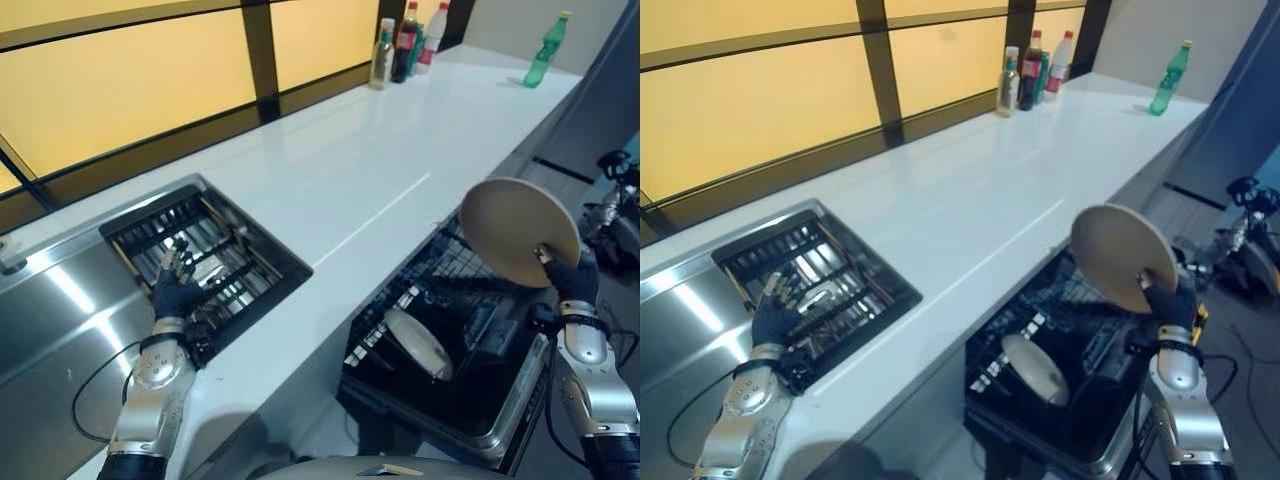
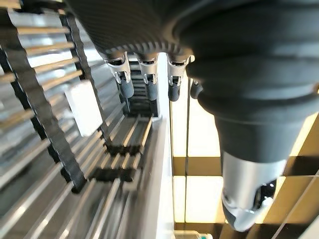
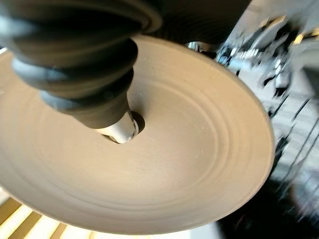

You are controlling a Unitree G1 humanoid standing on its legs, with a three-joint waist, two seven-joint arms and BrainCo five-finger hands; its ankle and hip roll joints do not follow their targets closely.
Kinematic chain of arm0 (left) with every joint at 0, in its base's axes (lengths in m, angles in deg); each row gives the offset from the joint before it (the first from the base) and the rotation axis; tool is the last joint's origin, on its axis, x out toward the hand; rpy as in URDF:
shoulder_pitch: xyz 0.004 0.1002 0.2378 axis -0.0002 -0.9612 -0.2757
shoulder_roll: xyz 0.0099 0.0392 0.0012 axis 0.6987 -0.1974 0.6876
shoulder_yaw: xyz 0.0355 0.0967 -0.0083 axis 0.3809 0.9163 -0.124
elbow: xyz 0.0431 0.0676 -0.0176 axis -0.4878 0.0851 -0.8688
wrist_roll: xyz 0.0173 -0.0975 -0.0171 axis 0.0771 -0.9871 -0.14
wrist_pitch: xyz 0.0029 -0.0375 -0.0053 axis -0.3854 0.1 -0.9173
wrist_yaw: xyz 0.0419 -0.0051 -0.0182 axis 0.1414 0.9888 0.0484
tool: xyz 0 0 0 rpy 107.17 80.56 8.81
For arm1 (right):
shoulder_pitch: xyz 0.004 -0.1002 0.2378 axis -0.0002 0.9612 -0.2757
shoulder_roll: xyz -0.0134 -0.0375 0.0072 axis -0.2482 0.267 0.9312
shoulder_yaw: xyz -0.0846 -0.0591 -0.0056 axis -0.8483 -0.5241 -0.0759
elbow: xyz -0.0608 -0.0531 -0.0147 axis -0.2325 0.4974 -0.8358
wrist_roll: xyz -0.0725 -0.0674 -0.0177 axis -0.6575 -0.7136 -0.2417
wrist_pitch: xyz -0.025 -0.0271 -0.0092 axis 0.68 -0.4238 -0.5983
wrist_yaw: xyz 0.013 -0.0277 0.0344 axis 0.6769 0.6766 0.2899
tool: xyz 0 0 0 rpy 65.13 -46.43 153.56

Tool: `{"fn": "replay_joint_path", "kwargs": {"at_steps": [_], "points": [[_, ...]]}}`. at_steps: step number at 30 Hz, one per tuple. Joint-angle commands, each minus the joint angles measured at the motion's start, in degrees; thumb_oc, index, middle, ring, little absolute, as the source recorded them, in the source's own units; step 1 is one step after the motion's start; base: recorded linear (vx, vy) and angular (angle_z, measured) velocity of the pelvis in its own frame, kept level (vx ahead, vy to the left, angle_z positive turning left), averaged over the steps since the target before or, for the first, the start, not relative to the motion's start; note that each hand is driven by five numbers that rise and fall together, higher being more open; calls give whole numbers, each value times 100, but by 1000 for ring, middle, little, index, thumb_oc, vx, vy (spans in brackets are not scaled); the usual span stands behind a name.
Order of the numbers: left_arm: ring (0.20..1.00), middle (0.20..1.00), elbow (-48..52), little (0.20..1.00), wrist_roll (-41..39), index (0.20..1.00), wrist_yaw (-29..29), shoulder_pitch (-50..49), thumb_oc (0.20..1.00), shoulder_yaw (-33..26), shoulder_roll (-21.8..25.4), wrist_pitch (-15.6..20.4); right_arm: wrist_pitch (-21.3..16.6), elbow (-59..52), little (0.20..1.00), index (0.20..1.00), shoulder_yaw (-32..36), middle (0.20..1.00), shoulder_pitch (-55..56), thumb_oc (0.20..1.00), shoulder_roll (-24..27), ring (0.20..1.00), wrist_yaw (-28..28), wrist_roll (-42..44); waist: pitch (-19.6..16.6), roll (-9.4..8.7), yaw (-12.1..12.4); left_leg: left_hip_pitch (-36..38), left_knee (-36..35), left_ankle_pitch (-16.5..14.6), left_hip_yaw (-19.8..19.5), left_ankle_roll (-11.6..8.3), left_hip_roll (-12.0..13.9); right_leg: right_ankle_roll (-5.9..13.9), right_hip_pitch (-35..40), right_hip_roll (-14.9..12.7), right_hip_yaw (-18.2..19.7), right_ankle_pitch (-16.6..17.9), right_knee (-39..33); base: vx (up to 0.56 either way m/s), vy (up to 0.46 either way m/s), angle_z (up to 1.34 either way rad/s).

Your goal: Pick up plates and place into dishwasher.

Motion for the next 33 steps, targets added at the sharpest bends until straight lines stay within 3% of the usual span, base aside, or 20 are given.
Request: {"fn": "replay_joint_path", "kwargs": {"at_steps": [1,12,20,28,33], "points": [[1000,1000,-376,1000,156,1000,184,-177,1000,-48,240,120,-337,-19,200,200,212,200,-791,200,186,200,-470,-338,364,-287,253,-449,210,-263,-343,191,3,476,-410,-227,-429,-81,648,-21,-94,2],[1000,1000,-344,1000,233,1000,370,125,1000,-54,786,-19,-47,1212,200,200,-303,200,-1529,200,589,200,-1415,-410,772,-510,679,-871,468,-237,-561,275,-3,533,-609,-175,-661,51,727,6,-64,6],[1000,1000,-366,1000,239,1000,512,205,1000,-109,1112,-18,102,1893,200,200,-554,200,-1825,200,775,200,-1661,-342,952,-604,917,-1099,588,-233,-751,304,-38,560,-669,-139,-770,92,704,6,-54,9],[1000,1000,-567,1000,99,1000,499,538,1000,-66,1469,145,634,2495,200,200,-1124,200,-2382,200,1011,200,-1806,-579,1278,-664,1053,-1434,598,-187,-841,275,-33,585,-894,-96,-845,130,672,-66,-45,9],[1000,1000,-596,1000,0,1000,397,718,1000,15,1622,222,773,2963,200,200,-1466,200,-2560,200,1027,200,-1865,-606,1457,-678,1103,-1611,544,-121,-899,260,-47,578,-1022,-101,-917,169,613,-71,-15,1]]}}
